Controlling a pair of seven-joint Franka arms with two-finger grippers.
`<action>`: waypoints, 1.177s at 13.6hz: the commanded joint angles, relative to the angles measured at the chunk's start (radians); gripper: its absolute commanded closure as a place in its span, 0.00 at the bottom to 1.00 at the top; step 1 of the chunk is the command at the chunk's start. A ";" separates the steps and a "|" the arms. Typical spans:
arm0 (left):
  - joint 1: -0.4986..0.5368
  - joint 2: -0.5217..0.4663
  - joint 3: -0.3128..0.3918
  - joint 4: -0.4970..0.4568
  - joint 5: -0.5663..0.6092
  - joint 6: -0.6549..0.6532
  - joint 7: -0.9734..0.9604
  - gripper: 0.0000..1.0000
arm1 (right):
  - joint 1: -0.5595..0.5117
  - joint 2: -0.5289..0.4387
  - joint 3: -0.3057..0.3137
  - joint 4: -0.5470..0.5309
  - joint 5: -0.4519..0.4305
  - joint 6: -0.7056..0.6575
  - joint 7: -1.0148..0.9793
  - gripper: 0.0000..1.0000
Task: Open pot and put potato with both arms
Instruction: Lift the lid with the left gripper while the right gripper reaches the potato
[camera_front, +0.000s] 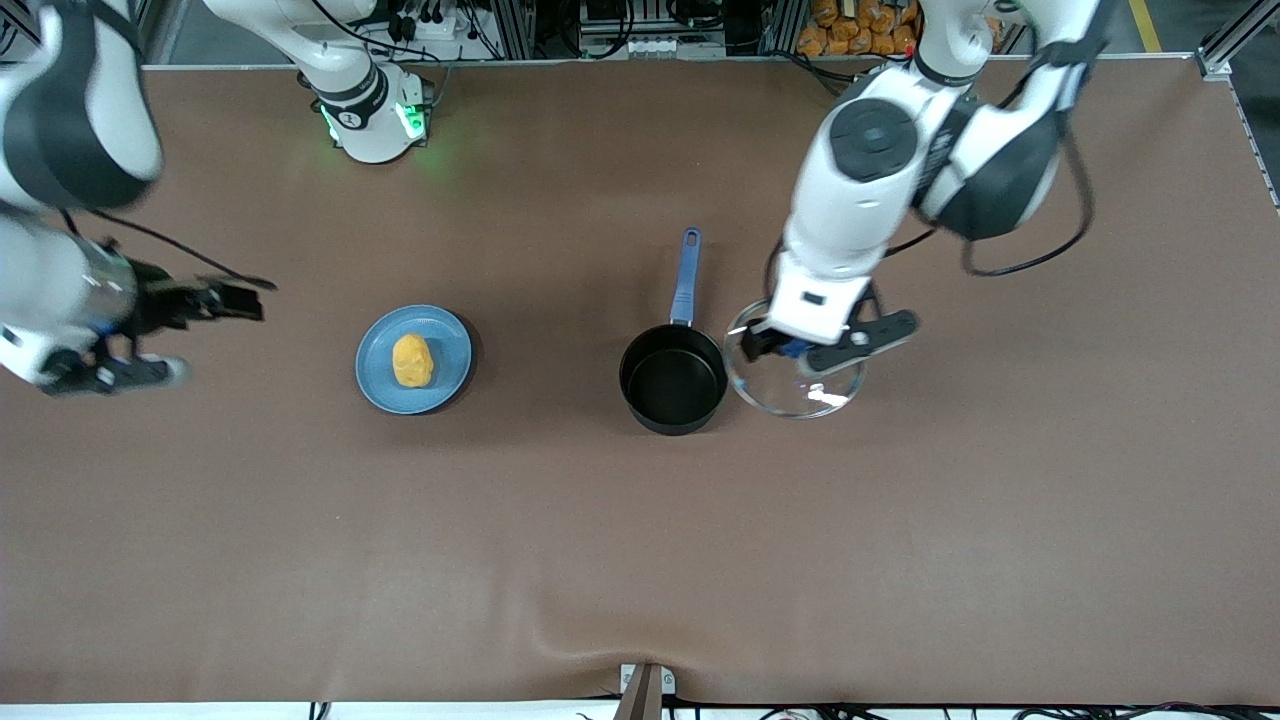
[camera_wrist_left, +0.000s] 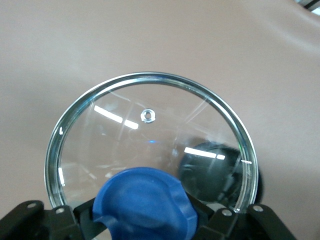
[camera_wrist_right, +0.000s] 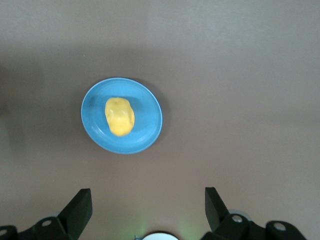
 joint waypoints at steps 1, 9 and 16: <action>0.107 -0.123 -0.011 -0.064 -0.049 -0.069 0.168 0.80 | 0.012 0.007 0.000 -0.070 0.047 0.105 0.008 0.00; 0.329 -0.180 -0.009 -0.123 -0.106 -0.080 0.550 0.80 | 0.107 -0.036 -0.002 -0.516 0.088 0.592 0.041 0.00; 0.329 0.009 -0.008 -0.164 -0.117 0.082 0.557 0.80 | 0.199 0.001 -0.003 -0.699 0.081 0.851 0.048 0.00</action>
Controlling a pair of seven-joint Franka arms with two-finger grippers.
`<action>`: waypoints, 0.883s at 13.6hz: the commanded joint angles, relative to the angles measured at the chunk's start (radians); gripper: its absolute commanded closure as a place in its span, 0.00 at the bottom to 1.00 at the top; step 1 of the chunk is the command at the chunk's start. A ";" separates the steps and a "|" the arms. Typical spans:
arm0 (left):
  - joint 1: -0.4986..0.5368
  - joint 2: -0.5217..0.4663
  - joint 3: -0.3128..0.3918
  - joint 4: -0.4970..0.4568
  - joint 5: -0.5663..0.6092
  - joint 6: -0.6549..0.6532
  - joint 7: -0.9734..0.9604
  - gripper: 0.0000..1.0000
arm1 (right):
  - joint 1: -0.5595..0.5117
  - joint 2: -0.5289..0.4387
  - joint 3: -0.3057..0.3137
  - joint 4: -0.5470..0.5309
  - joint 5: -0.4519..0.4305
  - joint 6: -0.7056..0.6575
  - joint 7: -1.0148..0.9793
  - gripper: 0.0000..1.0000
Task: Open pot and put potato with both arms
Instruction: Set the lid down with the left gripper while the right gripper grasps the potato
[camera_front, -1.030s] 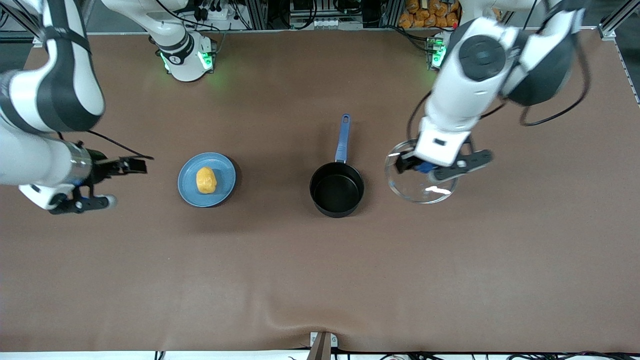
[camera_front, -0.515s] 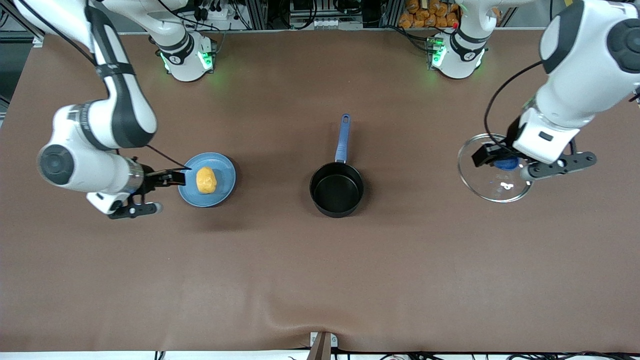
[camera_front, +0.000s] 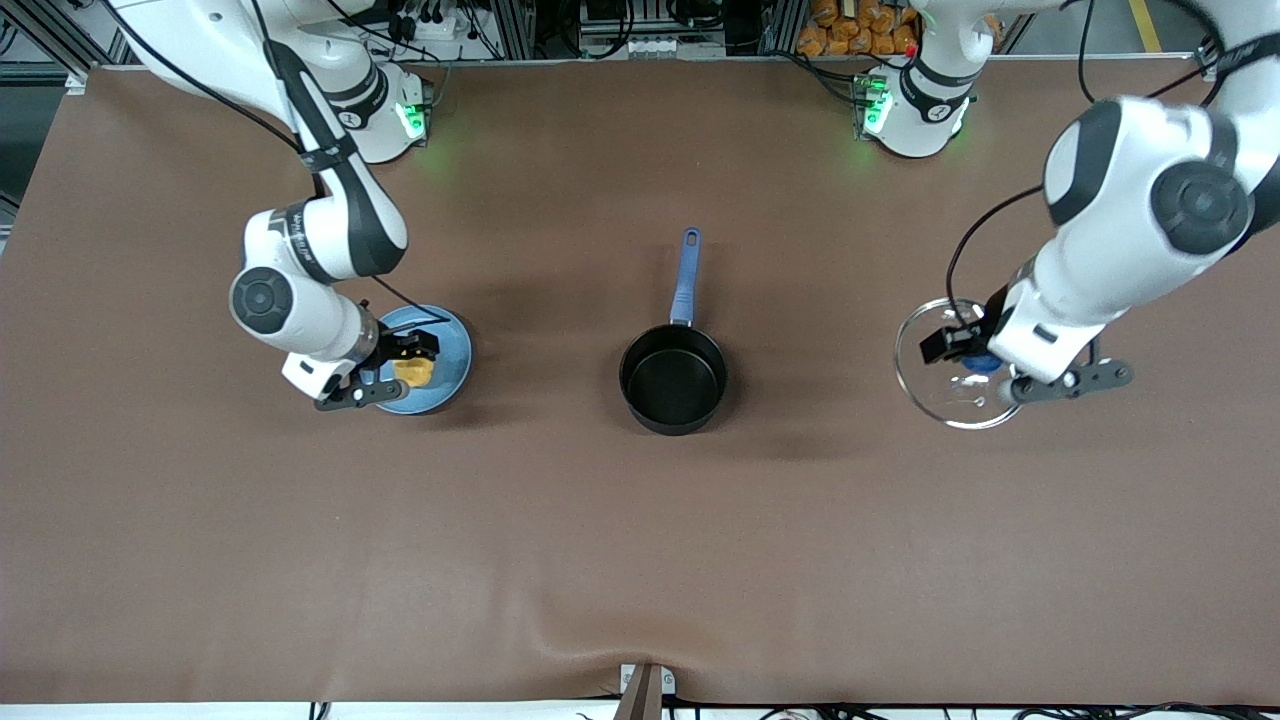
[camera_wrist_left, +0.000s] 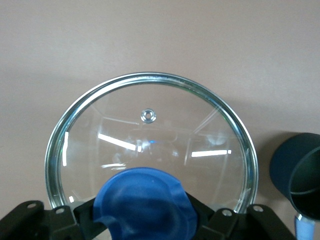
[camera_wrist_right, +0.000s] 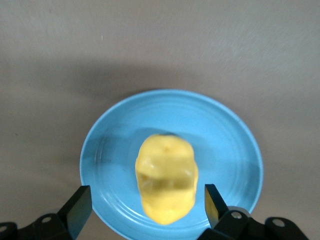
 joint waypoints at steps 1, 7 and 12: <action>0.004 0.071 0.002 -0.010 -0.015 0.080 0.021 0.80 | 0.014 -0.009 -0.006 -0.047 -0.001 0.043 0.002 0.00; 0.026 0.218 0.007 -0.058 0.077 0.289 0.030 0.80 | 0.005 0.037 -0.008 -0.070 -0.052 0.121 0.002 0.05; 0.031 0.290 0.012 -0.078 0.123 0.383 0.027 0.80 | 0.009 0.032 -0.006 -0.050 -0.052 0.087 0.000 1.00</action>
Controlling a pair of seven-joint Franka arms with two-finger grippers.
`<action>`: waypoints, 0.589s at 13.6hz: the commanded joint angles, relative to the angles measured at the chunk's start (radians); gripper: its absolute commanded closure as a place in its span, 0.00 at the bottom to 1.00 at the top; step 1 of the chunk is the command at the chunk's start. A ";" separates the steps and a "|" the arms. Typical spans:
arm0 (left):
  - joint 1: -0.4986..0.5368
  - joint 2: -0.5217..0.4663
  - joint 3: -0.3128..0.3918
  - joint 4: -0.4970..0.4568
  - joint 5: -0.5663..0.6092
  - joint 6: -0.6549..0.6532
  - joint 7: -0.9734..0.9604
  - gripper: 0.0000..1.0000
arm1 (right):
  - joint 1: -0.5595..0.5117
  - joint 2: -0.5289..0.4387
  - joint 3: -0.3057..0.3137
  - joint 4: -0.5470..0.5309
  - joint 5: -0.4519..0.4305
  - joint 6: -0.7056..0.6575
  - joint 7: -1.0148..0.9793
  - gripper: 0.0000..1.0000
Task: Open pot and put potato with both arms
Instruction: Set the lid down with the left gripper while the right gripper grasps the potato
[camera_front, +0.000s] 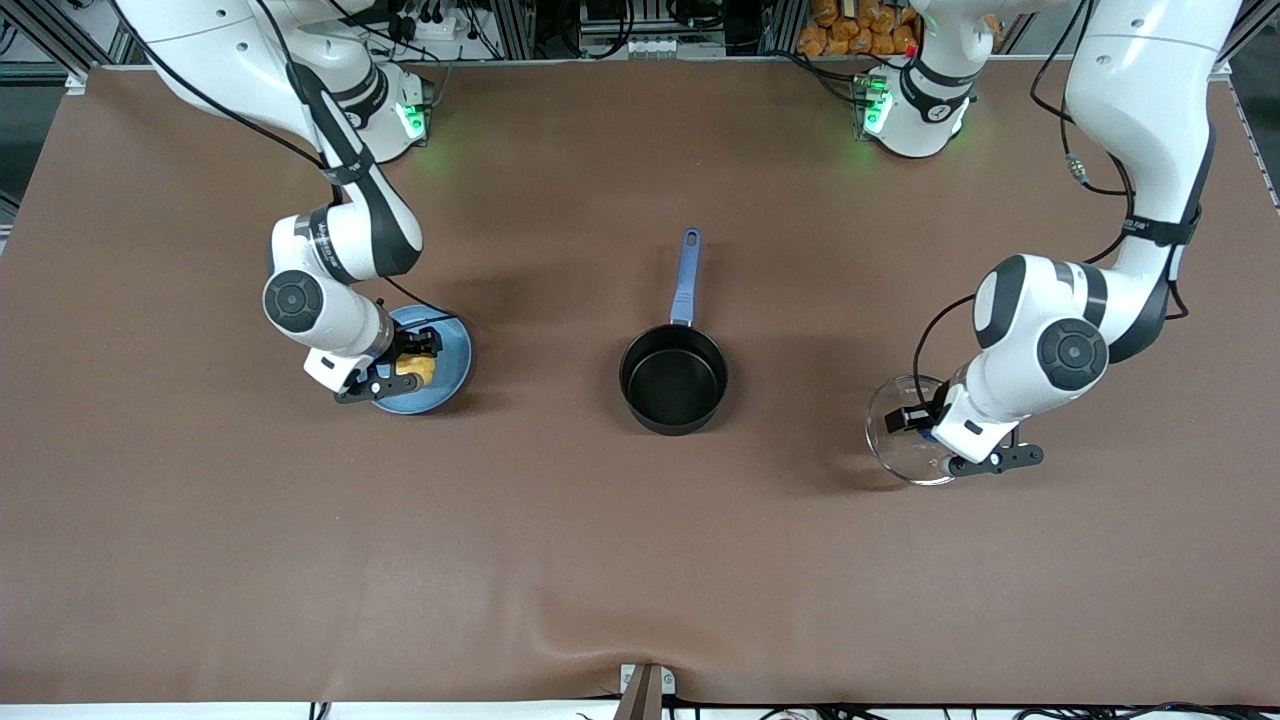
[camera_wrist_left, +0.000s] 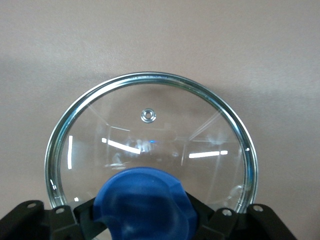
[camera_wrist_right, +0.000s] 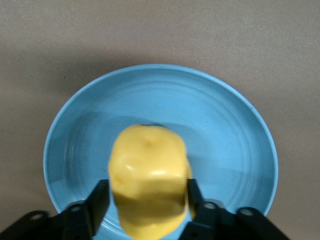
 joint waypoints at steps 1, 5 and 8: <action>0.002 0.026 -0.001 -0.007 0.057 0.037 -0.002 0.80 | 0.003 -0.015 -0.001 0.022 -0.020 -0.023 -0.003 1.00; 0.009 0.063 0.000 -0.008 0.111 0.049 -0.004 0.80 | 0.004 -0.012 0.000 0.256 -0.015 -0.301 0.020 1.00; 0.007 0.075 0.006 -0.014 0.115 0.051 -0.004 0.80 | 0.053 0.000 0.003 0.485 -0.003 -0.472 0.127 1.00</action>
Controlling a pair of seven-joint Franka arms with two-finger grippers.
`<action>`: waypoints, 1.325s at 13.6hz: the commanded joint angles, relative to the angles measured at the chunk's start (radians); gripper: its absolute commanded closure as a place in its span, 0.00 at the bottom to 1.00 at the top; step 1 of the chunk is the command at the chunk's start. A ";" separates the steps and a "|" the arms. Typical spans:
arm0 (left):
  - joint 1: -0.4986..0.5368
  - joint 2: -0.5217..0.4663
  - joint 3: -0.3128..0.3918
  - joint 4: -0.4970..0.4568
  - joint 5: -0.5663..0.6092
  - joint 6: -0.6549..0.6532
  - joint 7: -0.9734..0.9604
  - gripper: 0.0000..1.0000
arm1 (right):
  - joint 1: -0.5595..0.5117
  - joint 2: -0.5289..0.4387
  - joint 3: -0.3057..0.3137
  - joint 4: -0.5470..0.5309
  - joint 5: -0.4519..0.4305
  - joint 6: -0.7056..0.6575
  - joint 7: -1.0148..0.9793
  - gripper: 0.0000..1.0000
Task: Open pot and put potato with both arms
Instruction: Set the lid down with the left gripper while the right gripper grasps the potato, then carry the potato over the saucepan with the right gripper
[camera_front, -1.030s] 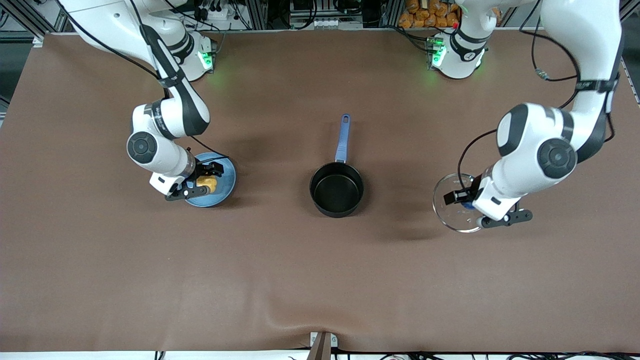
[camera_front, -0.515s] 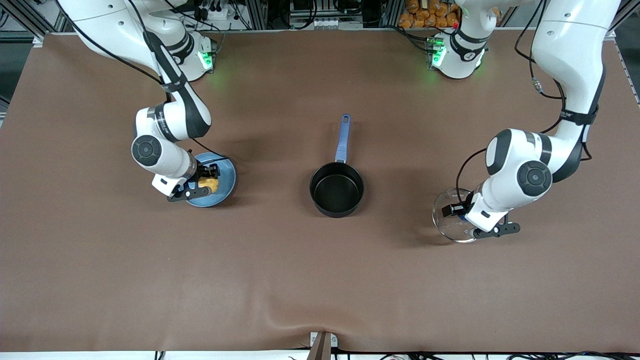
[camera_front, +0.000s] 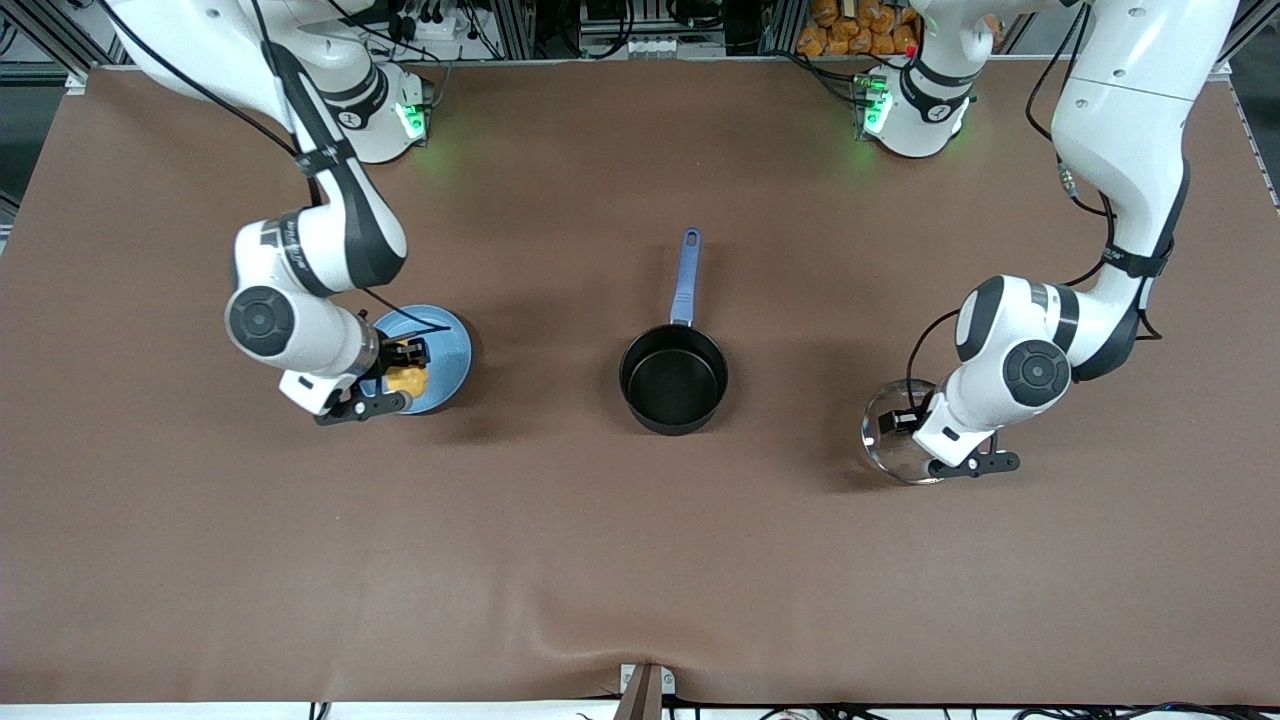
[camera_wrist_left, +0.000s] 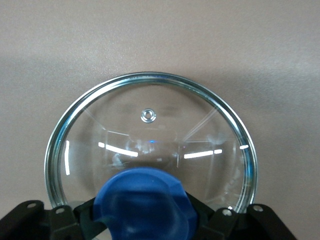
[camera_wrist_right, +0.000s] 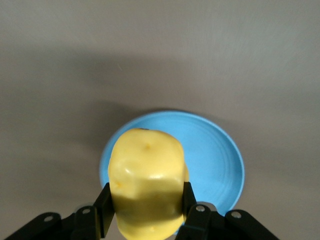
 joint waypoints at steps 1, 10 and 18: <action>0.006 -0.004 0.003 -0.010 0.046 0.013 -0.005 0.79 | 0.088 0.046 0.000 0.220 0.000 -0.115 0.101 1.00; 0.006 -0.033 0.003 -0.005 0.060 -0.007 -0.009 0.11 | 0.369 0.410 0.000 0.816 0.092 -0.170 0.634 1.00; 0.009 -0.358 -0.017 0.027 0.010 -0.286 0.014 0.00 | 0.483 0.552 -0.002 0.817 0.095 -0.007 0.672 1.00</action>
